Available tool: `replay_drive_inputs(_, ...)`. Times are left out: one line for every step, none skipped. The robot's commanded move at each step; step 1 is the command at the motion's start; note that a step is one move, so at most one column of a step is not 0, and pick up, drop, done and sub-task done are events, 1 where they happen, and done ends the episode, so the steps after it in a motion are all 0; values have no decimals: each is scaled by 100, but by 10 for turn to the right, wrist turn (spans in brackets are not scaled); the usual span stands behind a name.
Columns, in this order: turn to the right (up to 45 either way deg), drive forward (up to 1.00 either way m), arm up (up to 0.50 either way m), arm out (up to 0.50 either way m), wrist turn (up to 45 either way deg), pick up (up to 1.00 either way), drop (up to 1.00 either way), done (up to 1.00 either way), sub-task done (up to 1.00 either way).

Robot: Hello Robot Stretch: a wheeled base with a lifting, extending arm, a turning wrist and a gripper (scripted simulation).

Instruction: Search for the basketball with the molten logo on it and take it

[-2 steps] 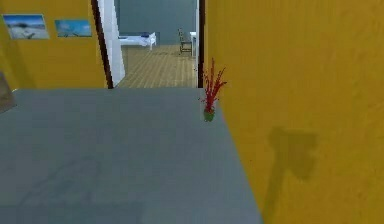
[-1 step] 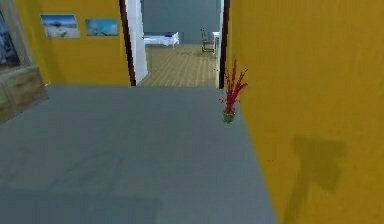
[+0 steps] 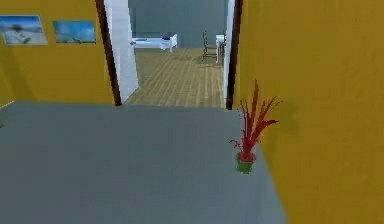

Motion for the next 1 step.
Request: replay_drive_inputs(0,100,0,0,0,0,0,0,0)
